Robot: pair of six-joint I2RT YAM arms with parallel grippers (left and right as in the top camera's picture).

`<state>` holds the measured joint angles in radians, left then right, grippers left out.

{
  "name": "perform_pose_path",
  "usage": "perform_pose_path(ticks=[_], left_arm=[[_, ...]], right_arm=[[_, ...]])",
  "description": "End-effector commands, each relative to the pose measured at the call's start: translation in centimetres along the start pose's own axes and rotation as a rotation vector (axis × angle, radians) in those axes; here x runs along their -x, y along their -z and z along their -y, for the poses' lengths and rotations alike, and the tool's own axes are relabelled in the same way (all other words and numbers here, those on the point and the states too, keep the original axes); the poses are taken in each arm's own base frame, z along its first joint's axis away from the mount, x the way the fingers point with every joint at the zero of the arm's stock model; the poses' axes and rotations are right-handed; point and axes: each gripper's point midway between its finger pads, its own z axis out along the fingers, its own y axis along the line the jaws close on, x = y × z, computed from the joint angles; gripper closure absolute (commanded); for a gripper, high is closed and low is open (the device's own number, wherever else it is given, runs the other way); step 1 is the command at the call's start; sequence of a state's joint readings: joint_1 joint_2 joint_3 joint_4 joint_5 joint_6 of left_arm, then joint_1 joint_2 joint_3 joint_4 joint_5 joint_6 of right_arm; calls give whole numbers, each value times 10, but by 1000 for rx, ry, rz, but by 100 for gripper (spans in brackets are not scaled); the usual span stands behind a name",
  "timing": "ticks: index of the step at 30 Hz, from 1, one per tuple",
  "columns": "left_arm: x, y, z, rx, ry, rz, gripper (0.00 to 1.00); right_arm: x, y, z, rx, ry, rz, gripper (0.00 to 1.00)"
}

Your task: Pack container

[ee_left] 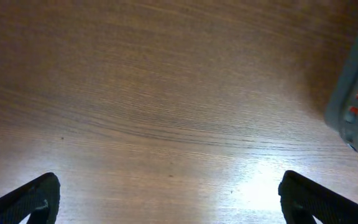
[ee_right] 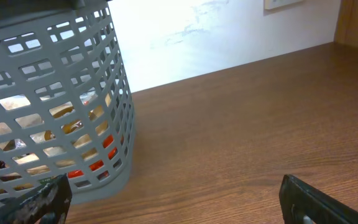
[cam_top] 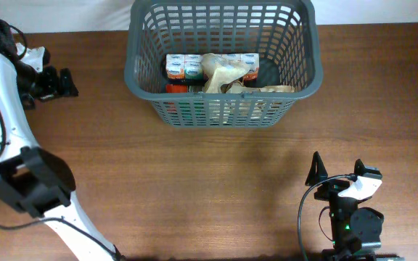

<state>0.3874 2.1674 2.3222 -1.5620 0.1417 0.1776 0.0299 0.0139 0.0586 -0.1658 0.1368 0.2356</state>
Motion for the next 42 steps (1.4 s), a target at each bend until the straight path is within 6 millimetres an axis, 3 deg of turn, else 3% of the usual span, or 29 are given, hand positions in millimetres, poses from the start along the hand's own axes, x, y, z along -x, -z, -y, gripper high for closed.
perform_pose_path(ticks=[1,6,9,11,16,20,24,29,33,36,40,42], left_arm=[[-3,73,24,23,-46,173,1],[-17,132,45,37,-90,315,1],[-36,167,54,85,-121,391,1],[-51,182,59,109,-136,426,1],[-52,224,84,96,-208,714,1],[-61,236,110,62,-263,962,1],[-91,216,138,-2,-352,1159,1],[-138,163,154,-84,-426,1312,1],[-175,113,149,-109,-446,1370,1],[-191,86,143,-109,-445,1390,1],[-203,64,138,-109,-445,1419,1],[-206,43,136,-107,-445,1377,1]], right_arm=[[-3,0,-1,6,-8,-2,1],[-3,0,-1,6,-8,-2,1],[-3,0,-1,6,-8,-2,1],[-3,0,-1,6,-8,-2,1],[-3,0,-1,6,-8,-2,1],[-3,0,-1,6,-8,-2,1],[-3,0,-1,6,-8,-2,1],[-3,0,-1,6,-8,-2,1],[-3,0,-1,6,-8,-2,1],[-3,0,-1,6,-8,-2,1],[-3,0,-1,6,-8,-2,1],[-3,0,-1,6,-8,-2,1]])
